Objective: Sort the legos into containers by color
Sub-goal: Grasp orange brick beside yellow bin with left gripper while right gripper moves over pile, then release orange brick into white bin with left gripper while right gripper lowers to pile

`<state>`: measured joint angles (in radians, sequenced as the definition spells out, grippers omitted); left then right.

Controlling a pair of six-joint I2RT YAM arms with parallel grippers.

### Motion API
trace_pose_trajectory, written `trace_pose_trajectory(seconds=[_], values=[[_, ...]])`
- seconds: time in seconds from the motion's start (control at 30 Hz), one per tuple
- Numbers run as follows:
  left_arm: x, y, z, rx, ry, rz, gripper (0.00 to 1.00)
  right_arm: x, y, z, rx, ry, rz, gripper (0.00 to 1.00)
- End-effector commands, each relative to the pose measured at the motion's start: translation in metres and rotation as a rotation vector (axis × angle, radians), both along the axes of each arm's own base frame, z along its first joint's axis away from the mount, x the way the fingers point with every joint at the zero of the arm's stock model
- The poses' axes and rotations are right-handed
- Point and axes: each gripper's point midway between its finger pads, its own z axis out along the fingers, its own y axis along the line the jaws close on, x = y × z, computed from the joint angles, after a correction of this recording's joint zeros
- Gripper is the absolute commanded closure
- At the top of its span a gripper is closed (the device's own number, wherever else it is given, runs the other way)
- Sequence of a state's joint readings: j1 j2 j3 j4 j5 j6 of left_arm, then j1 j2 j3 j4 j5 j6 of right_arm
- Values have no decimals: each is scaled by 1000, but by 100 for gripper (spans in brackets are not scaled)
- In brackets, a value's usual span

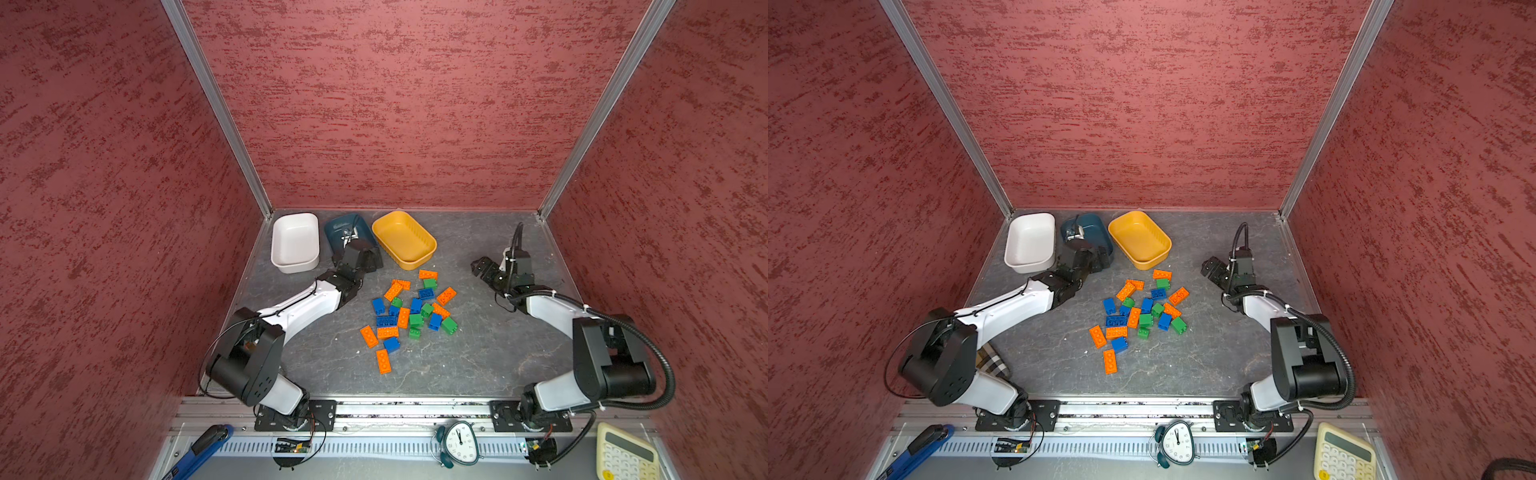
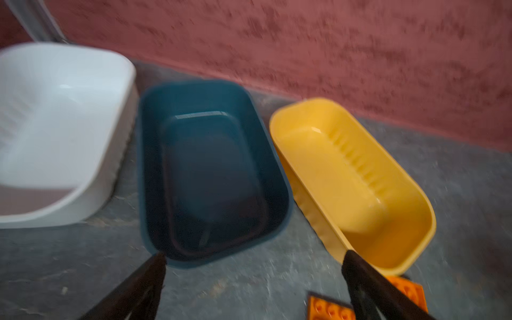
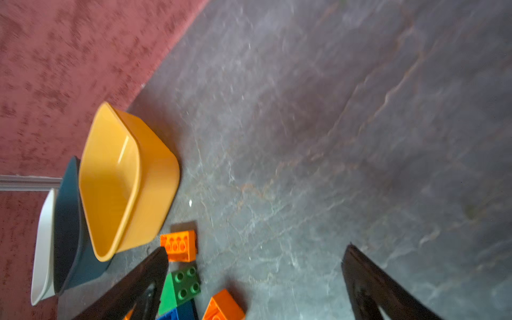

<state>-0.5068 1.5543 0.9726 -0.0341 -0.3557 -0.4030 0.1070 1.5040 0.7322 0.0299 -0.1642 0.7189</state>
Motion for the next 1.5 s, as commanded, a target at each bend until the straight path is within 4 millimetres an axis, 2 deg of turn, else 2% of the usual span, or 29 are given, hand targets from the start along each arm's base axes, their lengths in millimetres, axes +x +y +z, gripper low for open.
trace_pose_trajectory(seconds=[0.0, 0.1, 0.13, 0.3, 0.53, 0.73, 1.0, 1.1, 1.2, 1.3, 1.4, 1.47], values=[[-29, -48, -44, 20, 237, -275, 1, -23, 7, -21, 34, 163, -44, 1], [-44, -70, -70, 151, 343, -432, 0, -22, 3, -21, 14, 158, -65, 1], [-49, -75, -79, 175, 378, -479, 3, -20, -3, -20, -16, 150, -79, 1], [-59, -82, -109, 275, 496, -600, 14, -5, -9, -1, -87, 91, -65, 1], [-59, -96, -130, 319, 562, -664, 33, 4, -7, 6, -106, 68, -38, 1], [-59, -102, -141, 320, 587, -669, 57, 3, 0, 12, -101, 43, 18, 1], [-51, -94, -125, 325, 500, -598, 80, 5, 15, 27, -70, 1, 61, 1], [-44, -89, -107, 313, 428, -556, 84, 7, 23, 35, -68, -22, 74, 1], [-33, -78, -79, 270, 342, -490, 87, 9, 26, 40, -70, -39, 65, 1], [-20, -57, -48, 218, 259, -396, 88, 12, 27, 41, -65, -44, 51, 1], [-6, -24, -18, 146, 184, -267, 89, 15, 26, 40, -62, -42, 31, 1], [4, 6, 0, 91, 107, -160, 90, 18, 26, 40, -56, -45, 19, 1]])
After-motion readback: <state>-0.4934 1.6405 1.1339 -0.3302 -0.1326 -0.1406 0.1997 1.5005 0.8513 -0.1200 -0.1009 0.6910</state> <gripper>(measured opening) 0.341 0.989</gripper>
